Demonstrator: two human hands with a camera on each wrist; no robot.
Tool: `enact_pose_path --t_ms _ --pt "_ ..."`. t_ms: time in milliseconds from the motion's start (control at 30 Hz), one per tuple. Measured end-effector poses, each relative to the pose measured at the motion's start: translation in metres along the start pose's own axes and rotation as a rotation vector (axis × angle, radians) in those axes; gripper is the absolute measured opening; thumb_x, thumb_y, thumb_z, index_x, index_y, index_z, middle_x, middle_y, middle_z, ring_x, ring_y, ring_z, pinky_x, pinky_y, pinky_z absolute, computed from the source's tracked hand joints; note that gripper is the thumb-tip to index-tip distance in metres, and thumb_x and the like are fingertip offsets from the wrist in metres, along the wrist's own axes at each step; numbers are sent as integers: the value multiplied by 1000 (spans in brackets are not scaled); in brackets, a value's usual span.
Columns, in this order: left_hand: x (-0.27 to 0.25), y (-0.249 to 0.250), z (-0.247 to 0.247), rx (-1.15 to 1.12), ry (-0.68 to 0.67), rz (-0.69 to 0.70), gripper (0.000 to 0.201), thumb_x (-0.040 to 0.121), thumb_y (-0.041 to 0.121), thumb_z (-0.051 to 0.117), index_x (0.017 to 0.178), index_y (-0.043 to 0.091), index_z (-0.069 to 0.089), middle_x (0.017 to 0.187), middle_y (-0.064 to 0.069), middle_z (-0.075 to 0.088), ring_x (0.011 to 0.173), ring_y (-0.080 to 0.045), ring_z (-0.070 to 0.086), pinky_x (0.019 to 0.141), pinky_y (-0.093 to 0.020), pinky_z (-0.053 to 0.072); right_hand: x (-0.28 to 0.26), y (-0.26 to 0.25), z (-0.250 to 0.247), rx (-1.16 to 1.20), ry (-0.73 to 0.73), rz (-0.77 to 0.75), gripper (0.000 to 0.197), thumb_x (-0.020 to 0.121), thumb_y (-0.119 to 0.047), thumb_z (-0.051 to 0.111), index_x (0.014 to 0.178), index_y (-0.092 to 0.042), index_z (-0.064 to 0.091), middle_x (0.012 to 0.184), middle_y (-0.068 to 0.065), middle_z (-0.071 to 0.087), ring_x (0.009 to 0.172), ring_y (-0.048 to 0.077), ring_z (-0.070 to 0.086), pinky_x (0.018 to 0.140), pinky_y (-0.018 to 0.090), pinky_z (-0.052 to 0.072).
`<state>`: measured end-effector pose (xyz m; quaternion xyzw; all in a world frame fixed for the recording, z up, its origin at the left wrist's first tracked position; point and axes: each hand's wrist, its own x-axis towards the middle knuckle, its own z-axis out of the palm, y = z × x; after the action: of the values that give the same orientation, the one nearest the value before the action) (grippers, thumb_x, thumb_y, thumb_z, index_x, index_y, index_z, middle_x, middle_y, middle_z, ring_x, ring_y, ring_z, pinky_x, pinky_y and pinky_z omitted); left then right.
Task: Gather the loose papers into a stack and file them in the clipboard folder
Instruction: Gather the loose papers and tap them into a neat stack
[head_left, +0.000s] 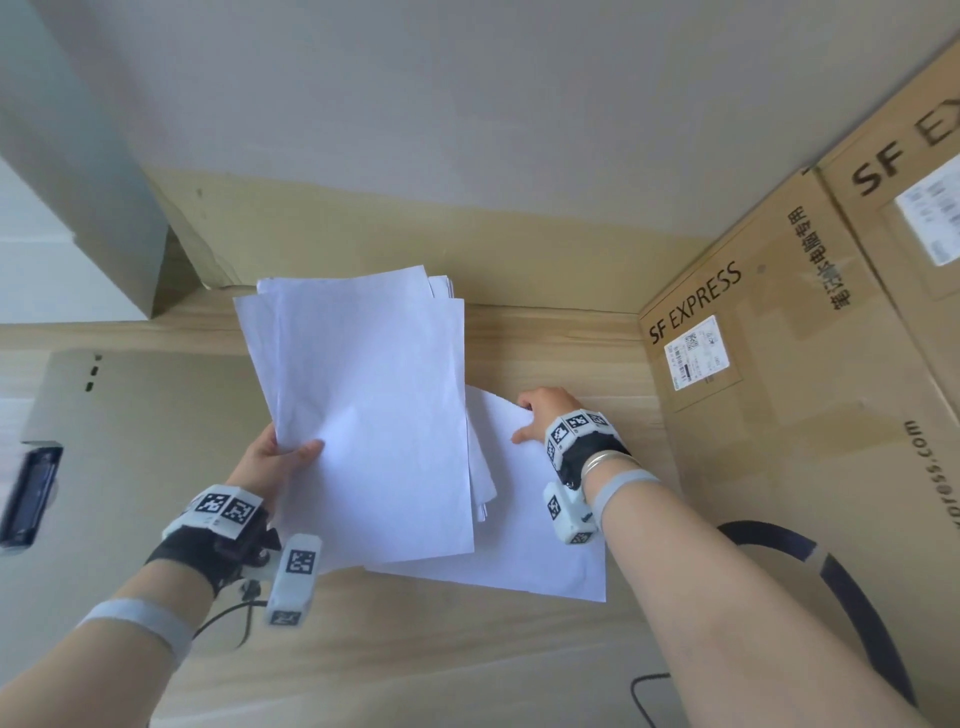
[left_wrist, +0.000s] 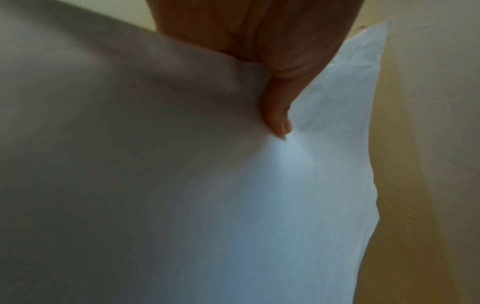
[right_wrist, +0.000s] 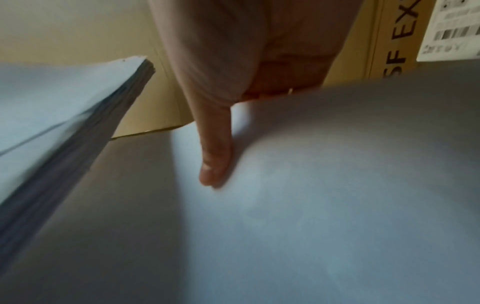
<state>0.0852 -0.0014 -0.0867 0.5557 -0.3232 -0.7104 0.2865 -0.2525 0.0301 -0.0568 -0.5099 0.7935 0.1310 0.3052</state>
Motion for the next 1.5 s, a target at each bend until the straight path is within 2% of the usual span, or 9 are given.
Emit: enact_pose_path --t_ms 100,200,300,467,633,833,1000,1133,1500 --pt "-1 1 2 -3 -5 -4 30 89 -2 52 114 13 53 68 5 74 58 -14 69 70 -37 53 -9 0 6 -11 -52 -6 44 70 -30 78 59 -22 36 79 -3 46 82 20 47 64 29 37" --pt "-4 1 4 -14 -10 -10 33 89 -3 51 119 11 51 86 -7 66 73 -26 62 75 -39 49 -17 5 22 -73 -35 -44 33 71 -30 77 98 -17 64 131 3 41 120 24 41 99 31 39" --pt "-5 0 2 -1 -8 -21 27 89 -2 52 110 15 55 83 -4 68 64 -19 68 68 -36 52 -22 9 32 -60 7 -34 45 73 -29 75 113 -14 62 144 1 30 129 27 31 106 33 34" --pt "-6 -6 -7 4 8 -34 26 89 -3 52 102 18 57 64 6 74 52 -9 69 52 -28 58 -27 3 25 -47 -31 12 27 72 -31 74 90 -22 56 131 0 37 117 22 46 102 39 36" --pt "-9 -7 -12 16 9 -29 30 89 -3 52 114 14 52 61 9 73 51 -9 68 51 -28 58 -31 2 31 -36 39 76 35 73 -31 73 91 -26 44 80 -7 46 109 23 41 95 41 29" --pt "-10 -9 -18 16 21 -27 34 89 -3 52 118 14 50 86 -6 64 53 -10 68 56 -31 57 -37 0 37 -39 38 110 39 73 -37 72 106 -28 53 117 1 53 122 26 36 93 39 30" --pt "-12 -11 -24 21 45 -25 36 88 -3 53 119 14 53 72 4 72 56 -14 69 62 -33 53 -48 14 20 170 144 63 35 84 -20 66 117 -14 58 122 7 63 112 26 59 88 27 44" --pt "-16 -10 -25 5 45 -32 38 89 -3 52 123 12 51 76 -1 71 64 -22 66 65 -35 52 -61 36 -7 332 284 158 37 91 -14 57 128 -13 54 131 9 58 118 29 56 98 36 45" --pt "-14 -2 -22 48 82 -60 43 88 -3 53 130 3 47 87 -7 60 76 -27 57 87 -50 46 -83 50 -60 771 516 81 23 89 -7 54 109 2 63 101 14 65 91 25 60 82 36 51"
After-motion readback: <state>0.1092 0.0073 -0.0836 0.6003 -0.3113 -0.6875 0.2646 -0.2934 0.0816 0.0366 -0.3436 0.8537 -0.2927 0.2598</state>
